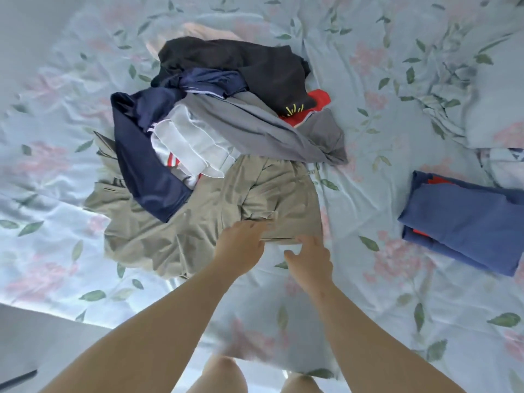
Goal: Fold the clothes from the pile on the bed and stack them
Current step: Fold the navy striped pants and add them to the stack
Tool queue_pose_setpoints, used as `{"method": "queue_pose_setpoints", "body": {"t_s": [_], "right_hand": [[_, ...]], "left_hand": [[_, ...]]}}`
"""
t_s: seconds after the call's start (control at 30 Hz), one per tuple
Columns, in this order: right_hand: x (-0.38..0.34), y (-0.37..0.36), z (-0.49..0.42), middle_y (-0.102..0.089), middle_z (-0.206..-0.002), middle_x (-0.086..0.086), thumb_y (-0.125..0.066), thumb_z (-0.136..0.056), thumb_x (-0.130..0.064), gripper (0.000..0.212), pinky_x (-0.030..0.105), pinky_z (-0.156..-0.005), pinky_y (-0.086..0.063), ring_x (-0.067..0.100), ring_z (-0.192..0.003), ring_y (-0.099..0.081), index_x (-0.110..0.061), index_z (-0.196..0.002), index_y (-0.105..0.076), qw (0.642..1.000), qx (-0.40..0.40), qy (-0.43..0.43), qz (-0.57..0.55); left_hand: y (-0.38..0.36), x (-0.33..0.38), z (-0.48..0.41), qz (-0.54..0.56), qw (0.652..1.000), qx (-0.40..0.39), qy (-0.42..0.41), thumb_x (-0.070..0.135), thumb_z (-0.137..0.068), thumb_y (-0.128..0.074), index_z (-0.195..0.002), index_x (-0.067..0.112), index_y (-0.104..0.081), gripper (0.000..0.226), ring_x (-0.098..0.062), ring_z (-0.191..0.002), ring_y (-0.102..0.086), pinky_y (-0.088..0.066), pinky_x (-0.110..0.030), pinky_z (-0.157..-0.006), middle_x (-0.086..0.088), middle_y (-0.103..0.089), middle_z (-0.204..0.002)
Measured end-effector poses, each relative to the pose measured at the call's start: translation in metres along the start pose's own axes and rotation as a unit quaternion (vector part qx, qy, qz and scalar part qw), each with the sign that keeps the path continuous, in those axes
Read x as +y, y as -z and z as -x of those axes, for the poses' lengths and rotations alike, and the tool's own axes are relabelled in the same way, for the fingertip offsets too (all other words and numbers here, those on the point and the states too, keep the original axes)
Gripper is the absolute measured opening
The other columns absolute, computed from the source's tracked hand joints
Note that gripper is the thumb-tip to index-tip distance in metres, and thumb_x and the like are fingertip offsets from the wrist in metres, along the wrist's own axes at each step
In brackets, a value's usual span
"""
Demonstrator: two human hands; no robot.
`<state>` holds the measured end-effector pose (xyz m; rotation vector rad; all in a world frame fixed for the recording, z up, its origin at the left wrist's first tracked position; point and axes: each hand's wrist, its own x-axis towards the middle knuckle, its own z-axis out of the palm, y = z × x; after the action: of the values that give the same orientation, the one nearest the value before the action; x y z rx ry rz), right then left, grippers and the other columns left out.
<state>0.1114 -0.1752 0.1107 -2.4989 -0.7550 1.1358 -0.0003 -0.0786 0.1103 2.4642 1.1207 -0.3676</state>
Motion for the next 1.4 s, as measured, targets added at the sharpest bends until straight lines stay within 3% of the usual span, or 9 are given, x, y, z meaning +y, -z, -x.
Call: {"method": "queue_pose_setpoints", "body": {"t_s": [0.23, 0.47, 0.63, 0.7, 0.93, 1.07, 1.2, 1.3, 1.4], "right_hand": [[-0.08, -0.065, 0.015, -0.043, -0.138, 0.001, -0.051, -0.092, -0.03, 0.042, 0.033, -0.1, -0.032, 0.023, -0.128, -0.037, -0.021, -0.133, -0.045, 1.0, -0.017, 0.005, -0.005], [-0.115, -0.097, 0.01, -0.043, -0.133, 0.002, -0.051, -0.091, -0.025, 0.04, 0.033, -0.091, -0.032, 0.025, -0.122, -0.039, -0.019, -0.129, -0.045, 0.999, -0.033, -0.013, 0.007], [-0.124, -0.107, -0.002, -0.046, -0.123, 0.003, -0.049, -0.09, -0.023, 0.028, 0.031, -0.082, -0.031, 0.021, -0.101, -0.039, -0.017, -0.117, -0.047, 0.999, -0.034, -0.017, 0.017], [-0.126, -0.11, -0.009, -0.045, -0.123, 0.002, -0.049, -0.09, -0.023, 0.029, 0.031, -0.082, -0.032, 0.021, -0.102, -0.04, -0.017, -0.118, -0.047, 0.999, -0.037, -0.022, 0.019], [-0.125, -0.124, -0.037, -0.043, -0.127, 0.002, -0.048, -0.09, -0.022, 0.032, 0.032, -0.087, -0.035, 0.024, -0.112, -0.044, -0.017, -0.122, -0.046, 0.997, -0.051, -0.045, 0.026], [-0.127, -0.128, -0.05, -0.044, -0.125, 0.002, -0.047, -0.09, -0.022, 0.03, 0.037, -0.093, -0.04, 0.025, -0.112, -0.045, -0.017, -0.12, -0.045, 0.997, -0.058, -0.049, 0.021], [-0.131, -0.127, -0.055, -0.04, -0.134, 0.0, -0.048, -0.092, -0.022, 0.043, 0.038, -0.099, -0.039, 0.023, -0.118, -0.044, -0.017, -0.133, -0.042, 0.997, -0.06, -0.041, 0.001], [-0.134, -0.124, -0.054, -0.041, -0.131, 0.001, -0.049, -0.091, -0.02, 0.041, 0.039, -0.099, -0.04, 0.023, -0.115, -0.046, -0.017, -0.131, -0.043, 0.997, -0.062, -0.044, -0.01], [-0.142, -0.113, -0.046, -0.042, -0.129, 0.001, -0.048, -0.092, -0.023, 0.037, 0.037, -0.095, -0.041, 0.022, -0.11, -0.048, -0.017, -0.129, -0.044, 0.997, -0.046, -0.038, -0.048]], "left_hand": [[0.015, -0.096, 0.025, -0.004, 1.0, -0.02, -0.008, 0.022, -0.094, -0.039, -0.12, 0.018, -0.051, 0.029, -0.024, -0.107, -0.053, -0.043, -0.033, -0.084, 0.0, -0.058, -0.113], [0.017, -0.156, 0.02, 0.015, 0.999, -0.034, 0.007, 0.018, -0.095, -0.04, -0.124, 0.019, -0.05, 0.031, -0.025, -0.109, -0.051, -0.04, -0.033, -0.088, -0.001, -0.057, -0.119], [0.014, -0.188, -0.003, 0.013, 0.999, -0.048, 0.013, 0.018, -0.095, -0.04, -0.131, 0.021, -0.046, 0.037, -0.025, -0.116, -0.046, -0.042, -0.034, -0.088, 0.001, -0.05, -0.13], [0.012, -0.203, -0.017, -0.008, 0.999, -0.046, 0.02, 0.017, -0.094, -0.041, -0.132, 0.023, -0.045, 0.039, -0.027, -0.116, -0.044, -0.043, -0.035, -0.089, 0.002, -0.047, -0.131], [0.011, -0.234, -0.081, -0.036, 0.995, 0.017, 0.087, 0.021, -0.09, -0.051, -0.144, 0.029, -0.025, 0.061, -0.028, -0.133, -0.026, -0.034, -0.041, -0.098, -0.002, -0.01, -0.155], [0.012, -0.248, -0.106, -0.07, 0.991, 0.041, 0.104, 0.02, -0.087, -0.053, -0.146, 0.032, -0.02, 0.069, -0.03, -0.133, -0.024, -0.038, -0.042, -0.095, -0.003, -0.004, -0.157], [0.013, -0.257, -0.114, 0.005, 0.989, 0.072, 0.129, 0.018, -0.091, -0.052, -0.117, 0.012, -0.05, 0.027, -0.031, -0.129, -0.027, -0.037, -0.043, -0.095, -0.003, -0.014, -0.152], [0.017, -0.259, -0.11, 0.129, 0.978, 0.111, 0.12, 0.015, -0.095, -0.047, -0.105, 0.001, -0.054, 0.018, -0.031, -0.114, -0.044, -0.039, -0.037, -0.086, -0.01, -0.042, -0.132], [0.042, -0.247, -0.094, 0.297, 0.915, 0.179, 0.207, 0.019, -0.099, -0.042, -0.108, 0.004, -0.05, 0.019, -0.025, -0.088, -0.048, -0.034, -0.031, -0.072, -0.007, -0.054, -0.096]]}}
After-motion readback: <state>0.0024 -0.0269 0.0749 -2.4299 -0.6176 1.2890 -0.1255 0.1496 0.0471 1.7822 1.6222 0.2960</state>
